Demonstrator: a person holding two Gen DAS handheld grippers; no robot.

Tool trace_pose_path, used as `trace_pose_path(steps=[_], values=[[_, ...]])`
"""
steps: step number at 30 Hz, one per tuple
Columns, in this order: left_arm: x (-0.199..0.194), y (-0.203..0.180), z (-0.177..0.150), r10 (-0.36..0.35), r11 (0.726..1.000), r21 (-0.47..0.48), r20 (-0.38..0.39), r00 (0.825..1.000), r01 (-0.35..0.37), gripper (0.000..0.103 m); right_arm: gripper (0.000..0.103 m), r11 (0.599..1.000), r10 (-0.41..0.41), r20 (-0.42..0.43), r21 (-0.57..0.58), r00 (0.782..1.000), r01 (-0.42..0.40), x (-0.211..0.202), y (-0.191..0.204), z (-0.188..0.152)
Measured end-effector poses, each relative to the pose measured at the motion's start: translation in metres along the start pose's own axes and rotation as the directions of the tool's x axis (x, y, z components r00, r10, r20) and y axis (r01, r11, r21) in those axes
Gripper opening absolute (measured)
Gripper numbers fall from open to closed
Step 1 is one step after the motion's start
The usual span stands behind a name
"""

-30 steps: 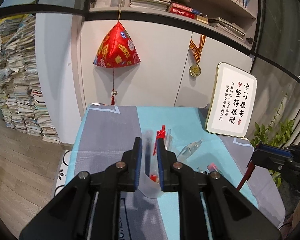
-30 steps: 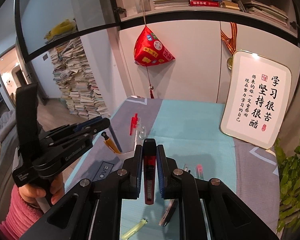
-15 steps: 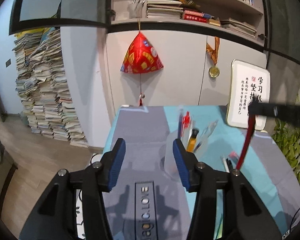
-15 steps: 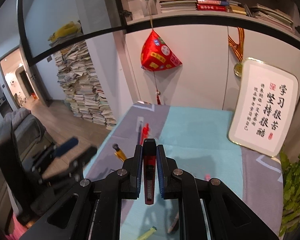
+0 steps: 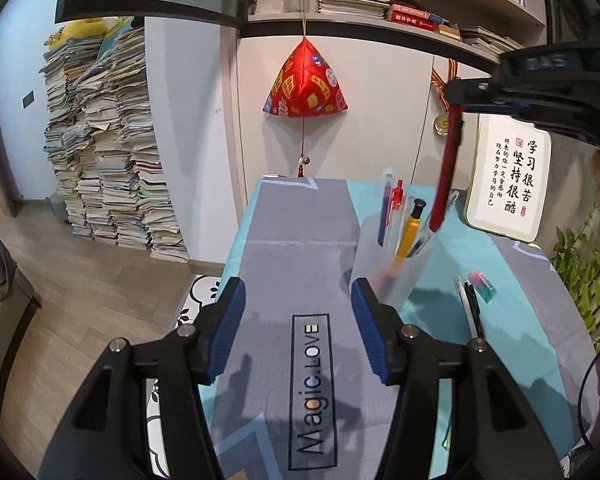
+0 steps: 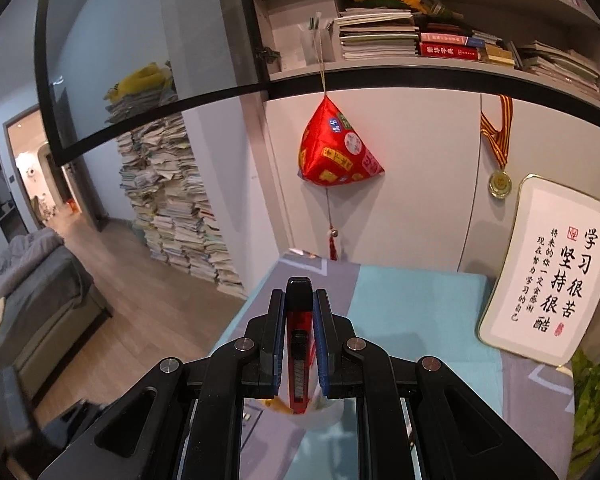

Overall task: Organize stationery
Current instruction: 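Lower the red box cutter into the frosted cup and open the right tool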

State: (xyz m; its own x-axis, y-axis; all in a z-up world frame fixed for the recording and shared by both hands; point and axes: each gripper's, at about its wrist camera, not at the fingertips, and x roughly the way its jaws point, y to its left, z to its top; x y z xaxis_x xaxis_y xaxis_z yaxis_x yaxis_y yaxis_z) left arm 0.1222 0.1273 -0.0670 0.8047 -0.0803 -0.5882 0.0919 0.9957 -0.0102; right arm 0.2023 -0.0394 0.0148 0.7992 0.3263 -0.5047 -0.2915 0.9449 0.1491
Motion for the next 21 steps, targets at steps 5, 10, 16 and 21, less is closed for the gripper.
trace_pose_path(steps=[5, 10, 16, 21], values=[[-0.001, -0.001, -0.001, -0.003, 1.000, 0.007, -0.003, 1.000, 0.003, 0.054, 0.014, 1.000, -0.012, -0.028, 0.004, 1.000, 0.012, 0.018, -0.001, -0.008], [0.002, -0.006, -0.002, -0.015, 1.000, 0.022, -0.012, 1.000, 0.015, 0.054, 0.014, 1.000, -0.015, -0.068, 0.024, 0.998, 0.017, 0.034, -0.008, -0.019], [0.006, -0.010, -0.004, -0.028, 0.999, 0.030, -0.022, 0.999, 0.029, 0.055, 0.014, 0.999, -0.015, -0.086, 0.040, 0.996, 0.018, 0.043, -0.015, -0.031], [0.008, -0.015, -0.007, -0.035, 0.998, 0.044, -0.034, 0.999, 0.036, 0.055, 0.014, 0.998, 0.000, -0.128, 0.057, 0.992, 0.007, 0.050, -0.020, -0.043]])
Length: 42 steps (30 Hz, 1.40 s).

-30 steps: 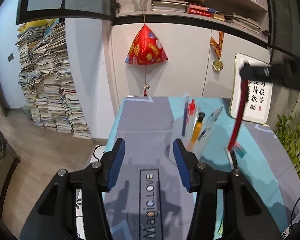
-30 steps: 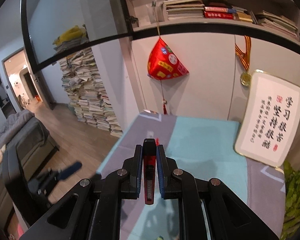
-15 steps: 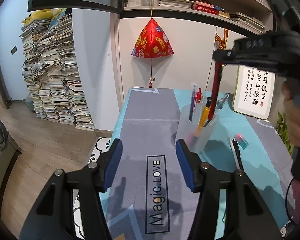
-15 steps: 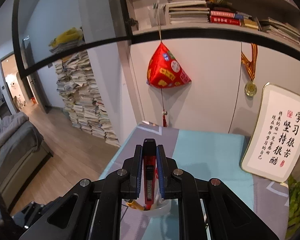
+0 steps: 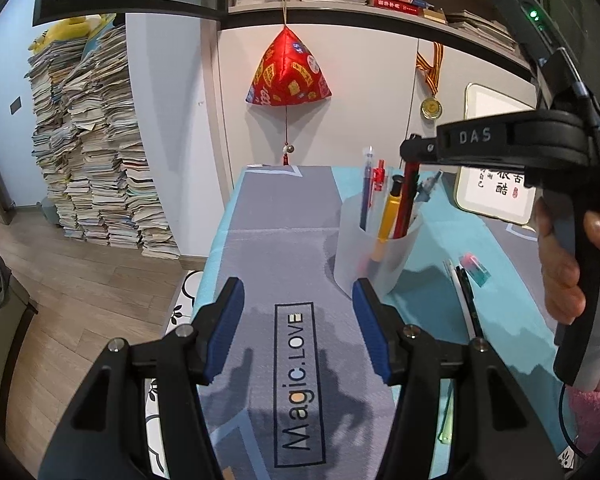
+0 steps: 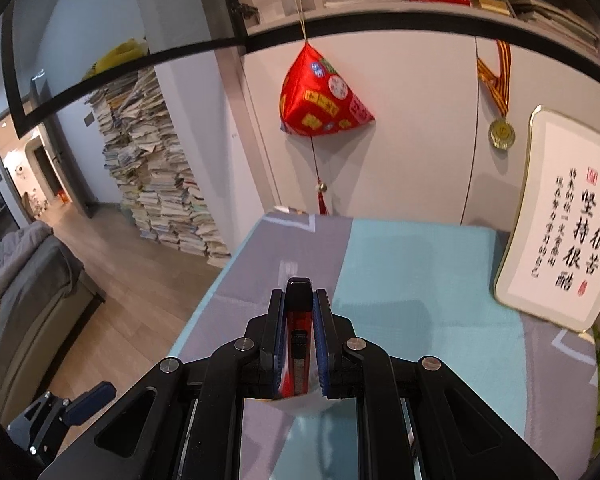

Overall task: Organize stationery
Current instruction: 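Lower the red box cutter into the frosted cup and open the right tool, then move the left tool to the white pen while the right tool moves to the black pen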

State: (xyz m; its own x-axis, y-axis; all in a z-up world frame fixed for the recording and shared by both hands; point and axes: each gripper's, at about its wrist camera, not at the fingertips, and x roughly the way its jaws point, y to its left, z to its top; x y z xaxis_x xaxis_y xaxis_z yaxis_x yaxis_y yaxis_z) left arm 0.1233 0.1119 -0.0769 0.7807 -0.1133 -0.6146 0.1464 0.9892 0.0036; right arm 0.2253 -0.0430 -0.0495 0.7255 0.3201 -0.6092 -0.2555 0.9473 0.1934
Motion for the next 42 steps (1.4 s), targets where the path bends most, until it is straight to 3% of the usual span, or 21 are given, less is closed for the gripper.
trace_pose_path(steps=[11, 18, 22, 27, 33, 42], values=[[0.003, -0.010, -0.004, -0.019, 1.000, 0.016, -0.021, 1.000, 0.019, 0.055, 0.014, 0.999, 0.029, -0.040, 0.015, 0.999, -0.028, 0.000, -0.005, -0.012], [0.004, -0.019, -0.008, -0.033, 0.999, 0.032, -0.031, 0.999, 0.034, 0.055, 0.014, 0.999, 0.043, -0.021, 0.025, 0.999, -0.042, -0.024, -0.016, -0.022], [0.005, -0.024, -0.010, -0.043, 0.998, 0.042, -0.041, 0.998, 0.044, 0.055, 0.014, 1.000, 0.012, -0.028, 0.016, 1.000, -0.012, -0.038, -0.030, -0.031], [0.009, -0.036, -0.011, -0.072, 0.996, 0.052, -0.060, 0.996, 0.075, 0.055, 0.014, 0.996, -0.064, -0.104, 0.050, 0.992, 0.070, -0.036, -0.062, -0.052], [0.016, -0.060, -0.015, -0.097, 0.990, 0.097, -0.090, 0.991, 0.106, 0.055, 0.014, 0.985, -0.104, -0.235, 0.107, 0.966, 0.132, -0.016, -0.094, -0.083], [0.022, -0.078, -0.022, -0.082, 0.987, 0.129, -0.132, 0.988, 0.099, 0.055, 0.014, 0.989, -0.073, -0.314, 0.101, 0.947, 0.109, 0.010, -0.095, -0.104]])
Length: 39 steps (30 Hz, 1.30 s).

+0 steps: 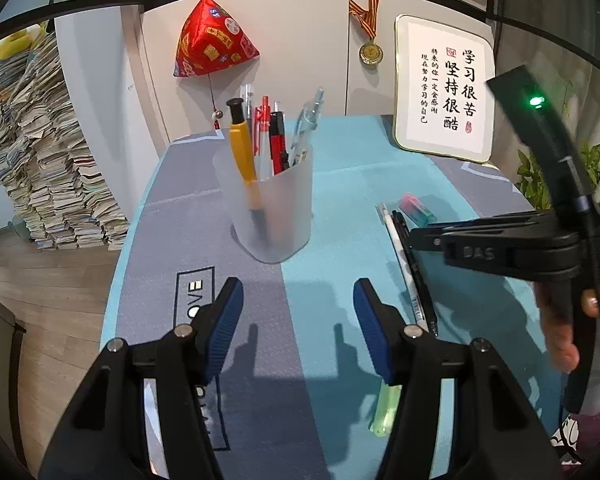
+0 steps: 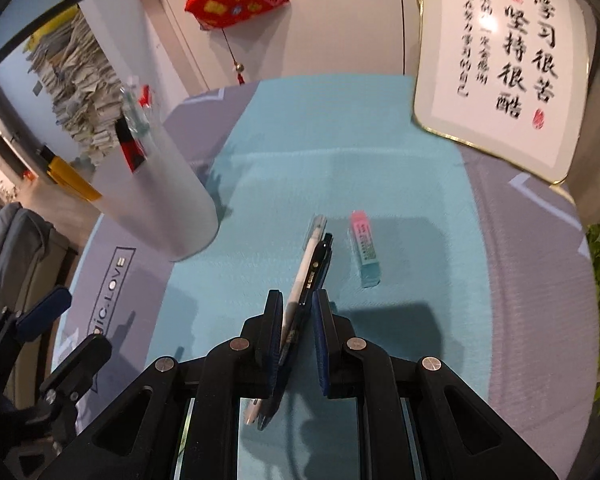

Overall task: Organize stationery
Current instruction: 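Move the left tool to the white pen while the right tool moves to the black pen, then grasp the white pen with the left tool while the right tool grasps the black pen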

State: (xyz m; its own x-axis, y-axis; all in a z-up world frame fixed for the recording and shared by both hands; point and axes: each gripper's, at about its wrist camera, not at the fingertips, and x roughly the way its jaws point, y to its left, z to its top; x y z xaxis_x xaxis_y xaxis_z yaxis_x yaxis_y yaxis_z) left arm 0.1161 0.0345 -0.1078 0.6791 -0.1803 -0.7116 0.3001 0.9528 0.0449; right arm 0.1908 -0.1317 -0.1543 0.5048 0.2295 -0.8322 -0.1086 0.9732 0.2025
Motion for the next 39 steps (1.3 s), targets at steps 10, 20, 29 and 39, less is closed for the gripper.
trace_pose_path(steps=[10, 20, 29, 39], values=[[0.015, -0.015, 0.002, 0.006, 0.999, 0.040, -0.046, 0.999, -0.005, 0.055, 0.014, 1.000, 0.027, -0.053, 0.017, 0.998, -0.026, 0.017, -0.015, -0.005], [0.031, -0.020, 0.006, -0.004, 0.999, 0.035, -0.080, 0.997, 0.007, 0.055, 0.014, 0.998, -0.010, -0.039, 0.056, 0.999, 0.012, 0.006, -0.035, -0.005], [0.033, -0.025, 0.006, -0.012, 0.999, 0.049, -0.089, 0.996, 0.017, 0.055, 0.015, 0.999, -0.035, -0.029, 0.006, 0.999, 0.036, 0.007, -0.022, -0.003], [0.047, -0.026, 0.010, -0.065, 0.998, -0.013, -0.125, 0.990, 0.064, 0.055, 0.015, 0.998, 0.019, -0.045, 0.065, 0.999, -0.016, 0.006, -0.047, -0.009]])
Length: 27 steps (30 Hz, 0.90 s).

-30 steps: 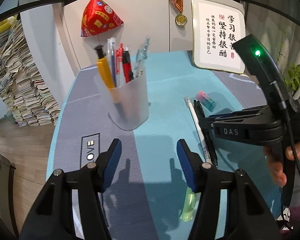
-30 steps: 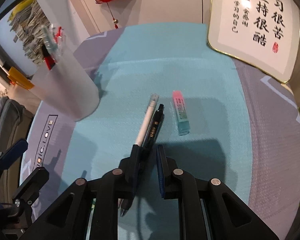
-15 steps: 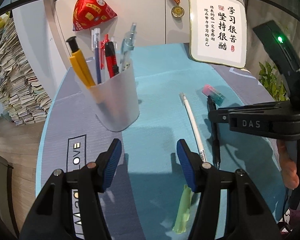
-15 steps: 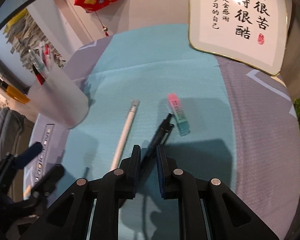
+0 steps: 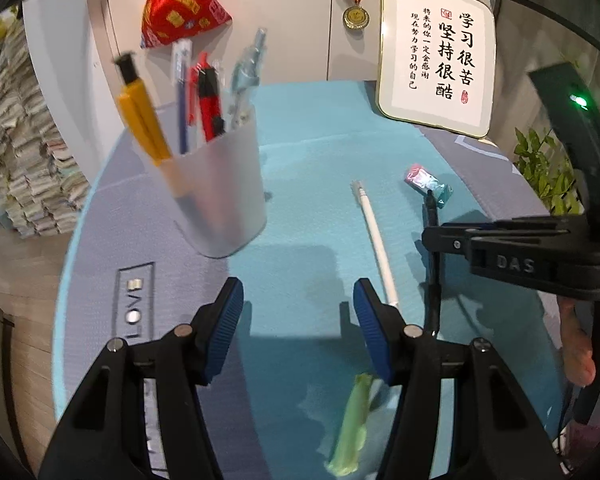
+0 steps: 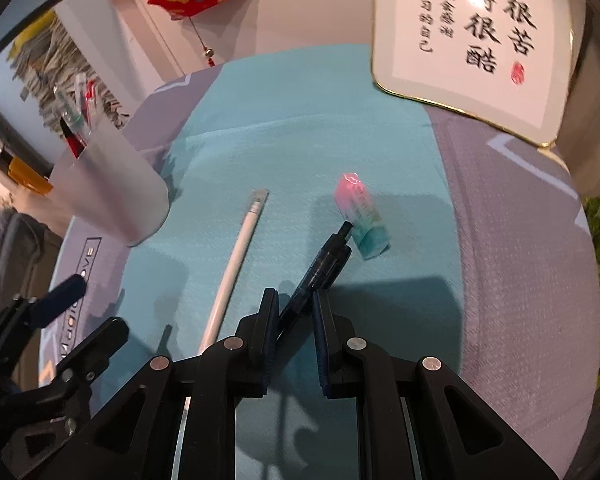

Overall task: Organize stationery
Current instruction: 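Grasp the white pen with the left tool while the right tool grasps the black pen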

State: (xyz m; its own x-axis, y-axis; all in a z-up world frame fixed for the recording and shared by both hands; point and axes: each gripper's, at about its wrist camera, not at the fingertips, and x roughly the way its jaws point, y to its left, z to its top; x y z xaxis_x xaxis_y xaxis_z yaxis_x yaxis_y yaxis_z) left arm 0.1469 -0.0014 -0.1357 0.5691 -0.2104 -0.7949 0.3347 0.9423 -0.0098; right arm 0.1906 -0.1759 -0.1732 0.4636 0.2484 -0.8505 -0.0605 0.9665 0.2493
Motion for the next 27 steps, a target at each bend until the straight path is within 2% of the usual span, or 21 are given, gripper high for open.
trace_pose_path(steps=[4, 9, 15, 18, 19, 20, 21, 25, 27], values=[[0.014, -0.012, 0.005, -0.065, 0.998, -0.008, -0.036, 0.997, 0.064, 0.055, 0.015, 0.998, 0.044, -0.002, 0.039, 0.999, -0.044, -0.004, -0.011, -0.004], [0.031, -0.031, 0.014, -0.101, 0.995, 0.016, -0.071, 0.992, 0.103, 0.055, 0.012, 0.999, 0.043, 0.001, 0.022, 0.999, -0.043, -0.011, -0.013, -0.008], [0.058, -0.046, 0.029, -0.068, 0.996, 0.052, -0.099, 0.993, 0.073, 0.054, 0.010, 0.999, 0.026, -0.008, -0.025, 1.000, -0.026, -0.019, -0.009, -0.015], [0.063, -0.050, 0.032, -0.033, 0.997, 0.068, -0.087, 0.996, 0.039, 0.054, 0.010, 0.999, 0.040, 0.020, 0.017, 0.999, -0.041, -0.027, -0.018, -0.013], [0.063, -0.051, 0.032, -0.035, 0.996, 0.073, -0.081, 0.996, 0.041, 0.041, 0.012, 0.998, 0.052, 0.027, 0.043, 0.998, -0.053, -0.028, -0.022, -0.012], [0.062, -0.052, 0.033, -0.044, 0.996, 0.079, -0.078, 0.996, 0.050, 0.014, 0.014, 0.996, 0.060, 0.032, 0.063, 0.998, -0.062, -0.030, -0.026, -0.010], [0.061, -0.053, 0.033, -0.056, 0.994, 0.086, -0.087, 0.995, 0.064, 0.007, 0.016, 0.995, 0.061, 0.037, 0.082, 0.997, -0.064, -0.030, -0.029, -0.008], [0.054, -0.050, 0.026, -0.085, 0.993, 0.067, -0.117, 0.989, 0.094, 0.005, 0.042, 0.990, 0.046, 0.038, 0.130, 0.998, -0.050, -0.027, -0.031, -0.002], [0.049, -0.048, 0.020, -0.103, 0.993, 0.040, -0.126, 0.987, 0.109, 0.005, 0.045, 0.988, 0.039, 0.027, 0.147, 0.999, -0.042, -0.023, -0.029, 0.001]])
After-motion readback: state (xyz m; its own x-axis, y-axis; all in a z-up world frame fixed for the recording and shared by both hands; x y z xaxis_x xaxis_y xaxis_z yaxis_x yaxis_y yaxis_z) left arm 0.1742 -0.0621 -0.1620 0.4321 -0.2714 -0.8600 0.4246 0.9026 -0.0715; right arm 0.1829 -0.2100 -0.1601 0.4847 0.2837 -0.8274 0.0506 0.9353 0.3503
